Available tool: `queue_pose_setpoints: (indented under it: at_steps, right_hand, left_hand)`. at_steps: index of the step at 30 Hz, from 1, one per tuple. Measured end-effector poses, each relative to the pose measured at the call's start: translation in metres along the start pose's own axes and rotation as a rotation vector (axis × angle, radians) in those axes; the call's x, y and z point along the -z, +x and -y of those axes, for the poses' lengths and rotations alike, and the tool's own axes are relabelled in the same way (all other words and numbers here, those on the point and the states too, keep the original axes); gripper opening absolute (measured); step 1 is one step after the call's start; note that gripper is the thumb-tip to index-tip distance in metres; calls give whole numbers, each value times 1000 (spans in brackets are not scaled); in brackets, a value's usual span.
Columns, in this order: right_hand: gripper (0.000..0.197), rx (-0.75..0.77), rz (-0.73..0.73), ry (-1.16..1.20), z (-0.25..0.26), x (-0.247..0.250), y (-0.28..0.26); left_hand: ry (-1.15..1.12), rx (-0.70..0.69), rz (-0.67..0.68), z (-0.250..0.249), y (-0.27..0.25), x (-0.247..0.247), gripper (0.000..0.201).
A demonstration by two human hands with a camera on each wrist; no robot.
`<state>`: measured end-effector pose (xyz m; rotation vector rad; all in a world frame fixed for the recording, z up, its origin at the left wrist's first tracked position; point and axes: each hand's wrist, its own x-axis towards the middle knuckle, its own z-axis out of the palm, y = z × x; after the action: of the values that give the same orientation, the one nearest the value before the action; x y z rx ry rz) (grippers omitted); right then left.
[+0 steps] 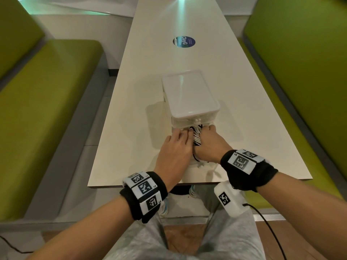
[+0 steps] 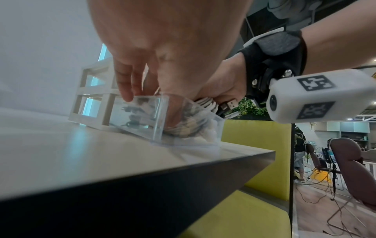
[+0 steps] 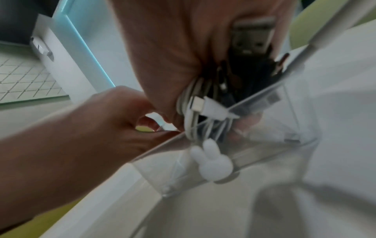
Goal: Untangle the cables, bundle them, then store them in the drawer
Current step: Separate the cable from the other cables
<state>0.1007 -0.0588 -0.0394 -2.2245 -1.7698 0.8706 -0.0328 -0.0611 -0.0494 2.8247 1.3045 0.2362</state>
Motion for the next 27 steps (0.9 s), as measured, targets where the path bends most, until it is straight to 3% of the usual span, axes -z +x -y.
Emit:
queue_pose_setpoints:
  at_steps: [4, 10, 15, 19, 21, 24, 27]
  right_hand:
    - [42, -21, -44, 26, -1, -2, 4]
    - [48, -57, -87, 18, 3, -8, 10]
    - [42, 31, 32, -144, 6, 1, 4]
    - [81, 5, 99, -127, 9, 12, -12]
    - [74, 22, 116, -160, 13, 16, -19]
    - [60, 16, 77, -183, 21, 17, -21]
    - [41, -134, 81, 61, 16, 13, -12]
  left_hand:
    - [-72, 41, -43, -5, -1, 5, 47]
    - [12, -22, -111, -11, -5, 11, 47]
    - [138, -46, -45, -11, 0, 13, 40]
    - [234, -37, 87, -13, 3, 14, 44]
    - [232, -49, 107, -15, 4, 15, 42]
    - [134, -64, 97, -13, 5, 14, 53]
    - [-55, -24, 18, -12, 2, 14, 52]
